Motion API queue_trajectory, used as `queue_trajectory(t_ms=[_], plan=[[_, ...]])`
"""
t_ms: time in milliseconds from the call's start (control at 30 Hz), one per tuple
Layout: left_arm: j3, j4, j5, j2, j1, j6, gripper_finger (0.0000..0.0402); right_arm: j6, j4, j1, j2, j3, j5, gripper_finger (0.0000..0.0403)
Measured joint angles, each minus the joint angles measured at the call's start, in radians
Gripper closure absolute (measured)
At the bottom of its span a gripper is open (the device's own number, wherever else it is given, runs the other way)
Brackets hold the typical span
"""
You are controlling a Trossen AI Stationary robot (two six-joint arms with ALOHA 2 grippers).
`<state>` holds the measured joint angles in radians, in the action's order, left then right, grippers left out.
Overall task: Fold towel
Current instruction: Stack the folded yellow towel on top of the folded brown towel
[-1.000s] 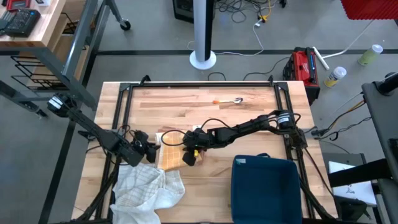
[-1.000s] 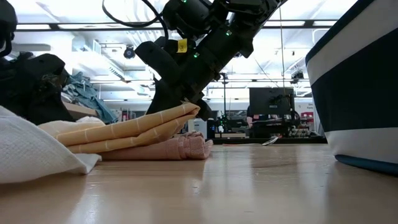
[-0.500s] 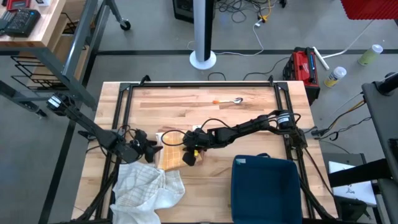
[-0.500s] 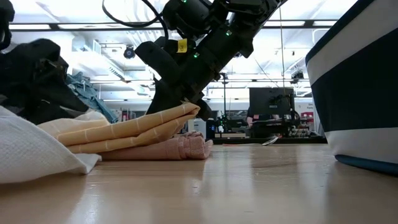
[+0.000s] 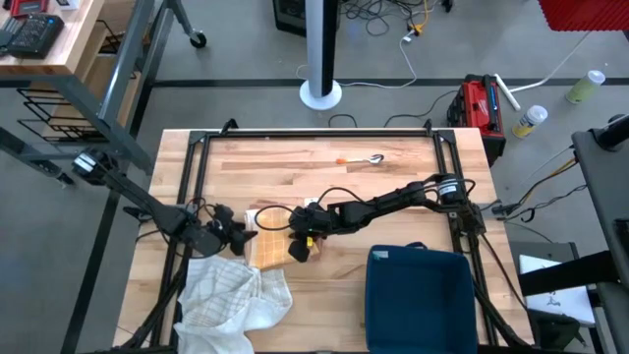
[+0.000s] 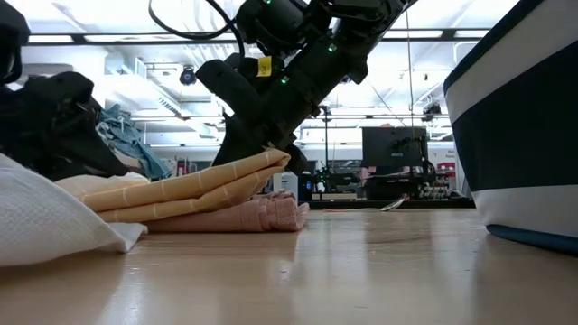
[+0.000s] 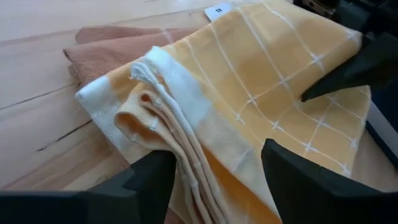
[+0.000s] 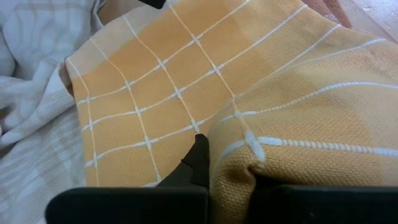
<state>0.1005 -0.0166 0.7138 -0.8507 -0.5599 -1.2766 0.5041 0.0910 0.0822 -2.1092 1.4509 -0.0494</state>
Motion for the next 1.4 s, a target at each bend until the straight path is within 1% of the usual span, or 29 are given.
queue_trajectory(t_ms=[233, 367, 400, 467, 533, 567, 833, 933, 1033, 1233, 1400], plan=[[0.001, 0.002, -0.027, -0.017, 0.026, -0.002, 0.019, 0.0, 0.0, 0.0, 0.0, 0.0, 0.0, 0.04], [0.001, 0.009, -0.073, -0.04, 0.059, -0.016, 0.0189, 0.0, 0.0, 0.0, 0.0, 0.0, 0.0, 0.04], [0.001, 0.029, -0.088, -0.05, 0.065, -0.006, 0.0188, 0.0, 0.0, 0.0, 0.0, 0.0, 0.0, 0.04], [0.002, 0.111, -0.119, -0.074, 0.075, 0.061, 0.0192, 0.001, 0.0, 0.0, 0.0, 0.0, 0.0, 0.04], [0.009, 0.177, -0.147, -0.099, 0.085, 0.135, 0.0202, 0.001, 0.0, 0.0, 0.0, 0.0, 0.0, 0.04], [0.017, 0.184, -0.161, -0.113, 0.091, 0.153, 0.0207, 0.001, 0.0, 0.0, 0.0, 0.0, 0.0, 0.04], [0.072, 0.174, -0.252, -0.225, 0.143, 0.193, 0.0251, 0.001, 0.0, -0.002, 0.0, 0.0, 0.0, 0.0399], [0.093, 0.163, -0.268, -0.259, 0.152, 0.199, 0.026, 0.001, 0.0, -0.002, 0.0, 0.0, 0.0, 0.0399], [0.113, 0.116, -0.271, -0.275, 0.153, 0.19, 0.0262, 0.001, 0.0, -0.002, 0.0, 0.0, 0.0, 0.0399], [0.135, 0.088, -0.264, -0.266, 0.153, 0.218, 0.0252, 0.001, 0.0, -0.002, 0.0, 0.0, 0.0, 0.0399], [0.149, 0.089, -0.263, -0.268, 0.152, 0.245, 0.0258, 0.0, 0.0, -0.003, 0.0, 0.0, -0.001, 0.0399]])
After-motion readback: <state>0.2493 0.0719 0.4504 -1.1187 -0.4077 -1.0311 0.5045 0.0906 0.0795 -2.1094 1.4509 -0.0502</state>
